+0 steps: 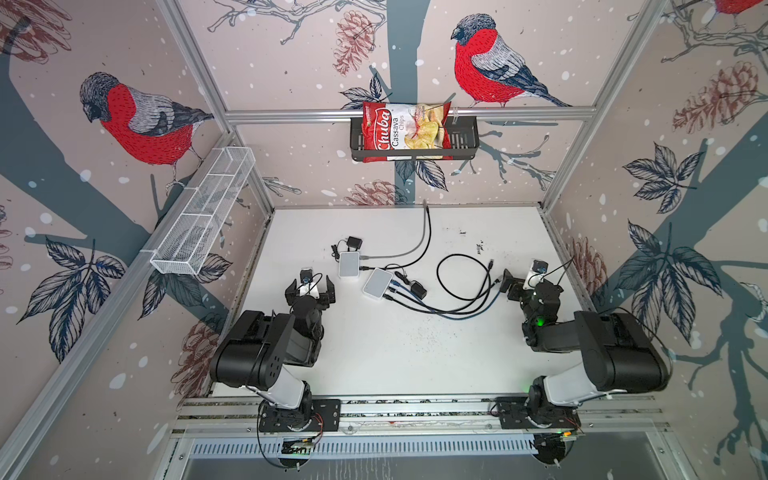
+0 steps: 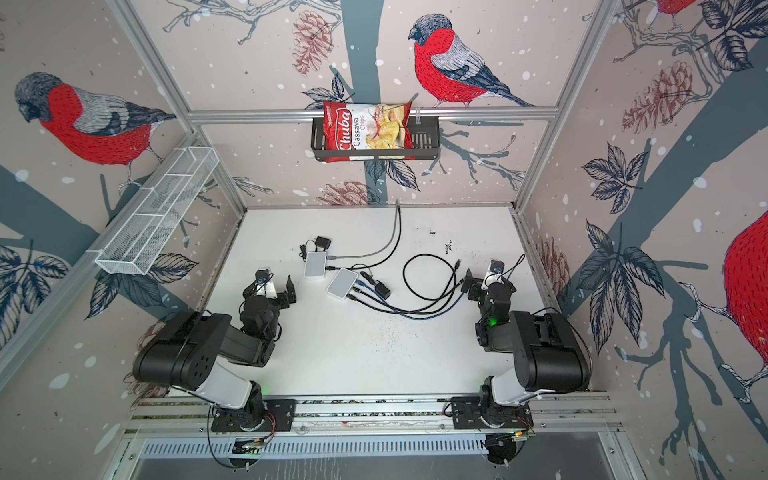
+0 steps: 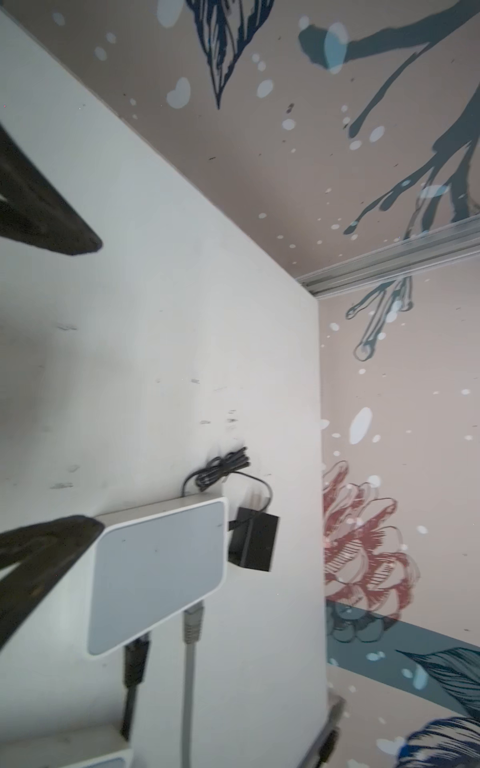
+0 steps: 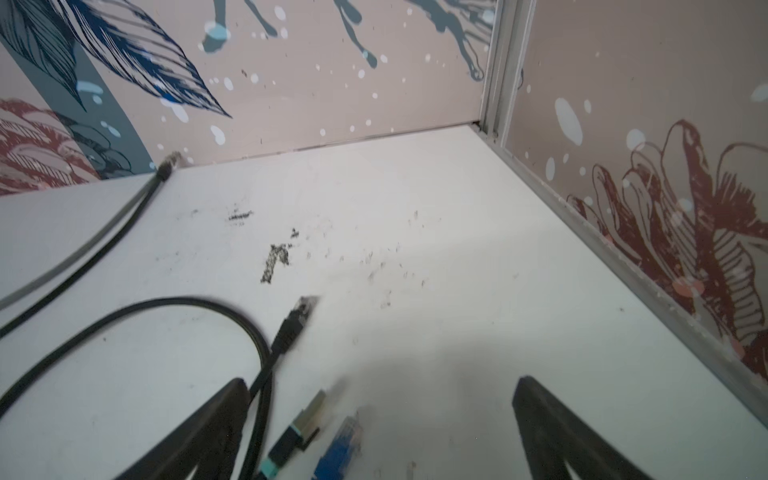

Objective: Insert the plug into the switch port

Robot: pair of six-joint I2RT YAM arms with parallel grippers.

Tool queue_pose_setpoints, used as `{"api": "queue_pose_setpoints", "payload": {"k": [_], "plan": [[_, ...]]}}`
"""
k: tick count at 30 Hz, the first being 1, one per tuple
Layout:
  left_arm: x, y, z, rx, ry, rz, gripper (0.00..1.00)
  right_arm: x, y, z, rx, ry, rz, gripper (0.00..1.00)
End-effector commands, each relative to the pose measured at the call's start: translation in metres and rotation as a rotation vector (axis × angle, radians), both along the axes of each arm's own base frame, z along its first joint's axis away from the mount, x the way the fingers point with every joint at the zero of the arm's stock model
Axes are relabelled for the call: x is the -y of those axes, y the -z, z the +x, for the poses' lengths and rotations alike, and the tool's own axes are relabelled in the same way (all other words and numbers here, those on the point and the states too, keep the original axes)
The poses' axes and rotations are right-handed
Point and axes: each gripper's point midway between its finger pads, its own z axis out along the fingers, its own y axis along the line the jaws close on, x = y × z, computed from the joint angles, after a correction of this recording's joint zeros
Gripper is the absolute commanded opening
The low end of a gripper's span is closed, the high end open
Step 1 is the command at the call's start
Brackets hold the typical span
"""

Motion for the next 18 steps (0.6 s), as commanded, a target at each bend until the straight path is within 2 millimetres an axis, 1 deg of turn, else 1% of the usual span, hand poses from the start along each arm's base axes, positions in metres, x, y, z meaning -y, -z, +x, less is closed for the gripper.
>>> {"api": "queue_pose_setpoints", "payload": {"k": [1, 2, 4, 11, 14, 18], "plan": [[-0.0153, -0.0221, 0.0110, 0.082, -0.088, -0.037, 0.96, 0.0027, -0.0193, 0.0044, 0.075, 0.021, 0.001, 1.00], [-0.0205, -0.0187, 0.0152, 0.054, -0.124, -0.043, 0.97, 0.0027, -0.0191, 0.0049, 0.070, 0.021, 0.004, 0.99], [-0.0225, -0.0217, 0.0134, 0.079, -0.132, -0.045, 0.98, 0.0029, -0.0197, 0.0044, 0.075, 0.021, 0.002, 1.00], [-0.0226, -0.0218, 0.0128, 0.079, -0.132, -0.043, 0.97, 0.0016, -0.0217, 0.0034, 0.083, 0.040, -0.017, 1.00], [-0.0227, -0.0216, 0.0129, 0.077, -0.133, -0.044, 0.98, 0.0016, -0.0195, 0.0045, 0.073, 0.040, -0.018, 0.99], [-0.0227, -0.0226, 0.0128, 0.080, -0.133, -0.045, 0.97, 0.0053, -0.0207, 0.0035, 0.080, 0.064, -0.012, 0.99]]}}
